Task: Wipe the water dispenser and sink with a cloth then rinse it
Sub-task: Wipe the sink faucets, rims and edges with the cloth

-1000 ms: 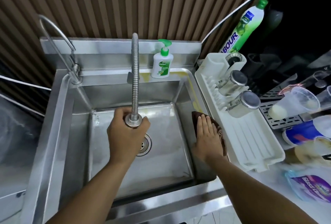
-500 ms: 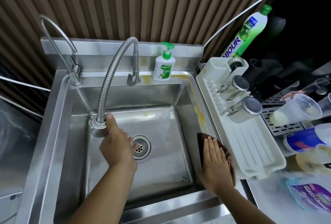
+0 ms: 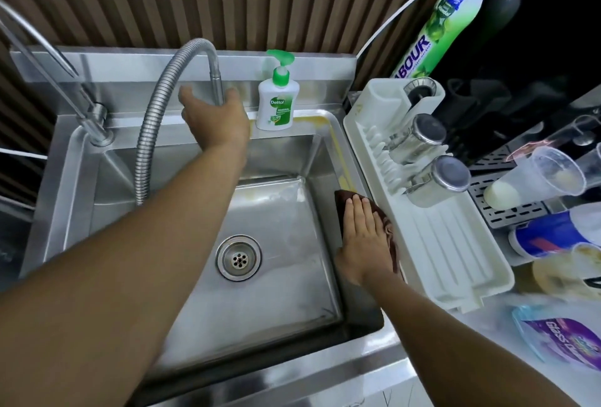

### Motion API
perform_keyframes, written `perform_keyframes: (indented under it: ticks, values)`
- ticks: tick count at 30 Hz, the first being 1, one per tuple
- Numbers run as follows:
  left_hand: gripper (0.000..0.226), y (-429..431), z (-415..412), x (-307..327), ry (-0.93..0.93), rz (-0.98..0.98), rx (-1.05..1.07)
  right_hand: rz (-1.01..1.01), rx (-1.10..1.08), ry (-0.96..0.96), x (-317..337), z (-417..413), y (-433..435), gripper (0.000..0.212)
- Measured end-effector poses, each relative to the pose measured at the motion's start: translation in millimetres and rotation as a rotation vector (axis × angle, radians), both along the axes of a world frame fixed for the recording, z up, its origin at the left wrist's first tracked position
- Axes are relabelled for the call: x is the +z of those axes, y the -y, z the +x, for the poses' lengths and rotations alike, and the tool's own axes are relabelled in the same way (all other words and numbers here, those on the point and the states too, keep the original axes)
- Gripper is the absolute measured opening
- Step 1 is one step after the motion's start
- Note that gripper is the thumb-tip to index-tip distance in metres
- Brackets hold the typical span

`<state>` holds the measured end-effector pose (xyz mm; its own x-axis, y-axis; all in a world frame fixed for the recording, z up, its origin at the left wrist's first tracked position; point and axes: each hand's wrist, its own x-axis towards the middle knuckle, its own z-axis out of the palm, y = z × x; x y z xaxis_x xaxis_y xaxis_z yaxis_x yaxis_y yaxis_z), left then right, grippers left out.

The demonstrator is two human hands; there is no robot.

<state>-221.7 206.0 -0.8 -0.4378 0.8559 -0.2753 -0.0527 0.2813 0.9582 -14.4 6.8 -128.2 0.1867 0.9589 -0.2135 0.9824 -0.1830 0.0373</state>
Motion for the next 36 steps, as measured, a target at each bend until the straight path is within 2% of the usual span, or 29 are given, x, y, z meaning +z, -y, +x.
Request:
perform_keyframes:
  ticks: [4, 9, 11, 17, 20, 22, 26, 32, 36]
  values:
    - [0.072, -38, -4, -6, 0.031, -0.030, -0.030, -0.037, -0.012, 0.008, 3, -2, -31, 0.093]
    - [0.021, -50, -1, -9, -0.091, 0.002, -0.063, -0.073, -0.009, 0.005, 7, -3, -60, 0.092]
    - [0.013, -52, 1, -14, -0.148, 0.016, -0.078, -0.078, -0.008, -0.007, 8, -2, -65, 0.092]
    - [0.028, -54, -4, -20, -0.360, 0.051, -0.132, -0.060, 0.044, -0.047, 13, 3, -39, 0.089]
    - [0.027, -54, -8, -23, -0.369, 0.068, -0.168, 0.011, 0.046, 0.027, 15, 0, -3, 0.087]
    - [0.025, -53, -9, -22, -0.344, 0.068, -0.186, 0.079, -0.011, 0.102, 15, -5, 18, 0.078]
    - [0.025, -54, -13, -22, -0.333, 0.084, -0.217, 0.082, -0.129, 0.197, 21, -25, 47, 0.072]
    - [0.029, -54, -15, -23, -0.331, 0.084, -0.232, 0.019, -0.234, 0.112, 8, -45, 77, 0.087]
    - [0.027, -52, -14, -21, -0.359, 0.083, -0.231, 0.112, -0.252, 0.030, -3, -34, 51, 0.085]
